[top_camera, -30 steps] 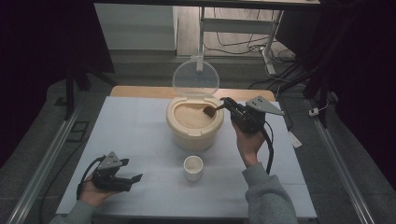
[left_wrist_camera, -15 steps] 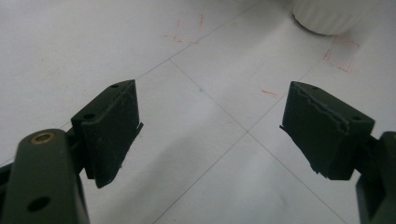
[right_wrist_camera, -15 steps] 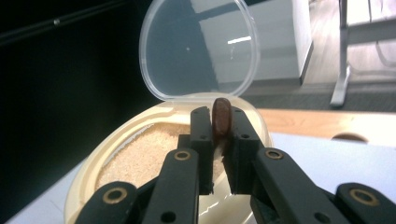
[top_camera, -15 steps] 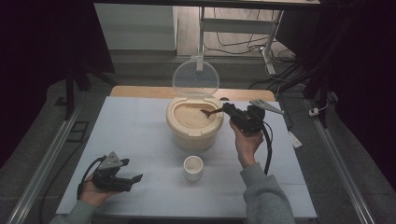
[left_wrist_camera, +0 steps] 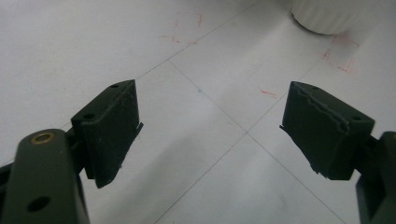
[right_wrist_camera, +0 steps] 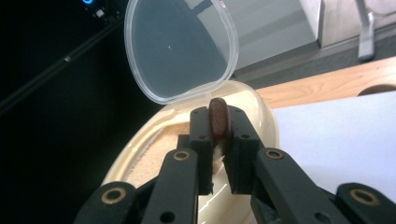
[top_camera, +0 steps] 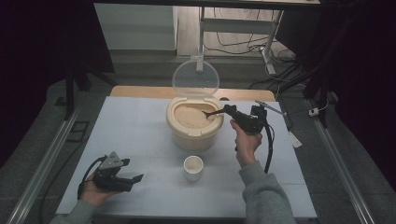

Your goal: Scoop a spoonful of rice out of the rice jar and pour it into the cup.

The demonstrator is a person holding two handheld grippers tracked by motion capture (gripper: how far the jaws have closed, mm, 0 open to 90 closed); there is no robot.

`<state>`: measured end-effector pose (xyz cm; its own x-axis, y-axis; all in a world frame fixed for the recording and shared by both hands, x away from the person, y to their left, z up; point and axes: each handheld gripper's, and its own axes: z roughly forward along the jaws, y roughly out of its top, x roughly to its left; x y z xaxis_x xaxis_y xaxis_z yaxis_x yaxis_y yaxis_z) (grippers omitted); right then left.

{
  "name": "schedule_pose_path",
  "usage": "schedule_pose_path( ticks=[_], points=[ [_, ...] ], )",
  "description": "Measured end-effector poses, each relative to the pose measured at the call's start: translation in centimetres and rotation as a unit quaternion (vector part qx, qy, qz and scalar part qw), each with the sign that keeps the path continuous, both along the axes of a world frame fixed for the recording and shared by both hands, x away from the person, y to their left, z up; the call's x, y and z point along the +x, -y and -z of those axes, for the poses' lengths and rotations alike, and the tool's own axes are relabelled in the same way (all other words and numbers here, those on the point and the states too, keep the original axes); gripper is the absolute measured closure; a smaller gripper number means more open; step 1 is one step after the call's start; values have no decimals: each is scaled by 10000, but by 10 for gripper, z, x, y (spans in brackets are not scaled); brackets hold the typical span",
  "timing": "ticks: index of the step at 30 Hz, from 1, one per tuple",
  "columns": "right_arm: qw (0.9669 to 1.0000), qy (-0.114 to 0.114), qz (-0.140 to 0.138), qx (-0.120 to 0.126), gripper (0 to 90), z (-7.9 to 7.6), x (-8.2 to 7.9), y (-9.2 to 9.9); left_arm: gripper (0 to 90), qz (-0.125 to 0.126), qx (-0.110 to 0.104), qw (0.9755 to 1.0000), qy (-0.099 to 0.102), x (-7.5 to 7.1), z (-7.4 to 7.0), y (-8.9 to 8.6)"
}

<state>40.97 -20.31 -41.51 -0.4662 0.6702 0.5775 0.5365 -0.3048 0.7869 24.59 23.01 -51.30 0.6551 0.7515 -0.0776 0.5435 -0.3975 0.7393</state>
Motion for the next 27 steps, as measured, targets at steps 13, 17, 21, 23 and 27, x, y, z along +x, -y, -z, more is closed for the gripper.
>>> schedule_pose_path(
  ticks=[13,17,21,23,27],
  points=[
    [9989,-261,-82,382,829,-2,0,6,191,5,8,10000,0,0,0,0],
    [9988,-288,-99,379,829,-2,-1,6,191,11,11,10000,-1,0,0,0],
    [9985,-318,-50,442,831,-1,0,7,191,18,12,10000,5,0,0,0],
    [9980,-362,-39,521,834,0,0,9,191,31,4,10000,4,0,0,0],
    [9963,-444,-59,730,835,1,2,14,191,36,8,10000,10,0,0,0]
  ],
)
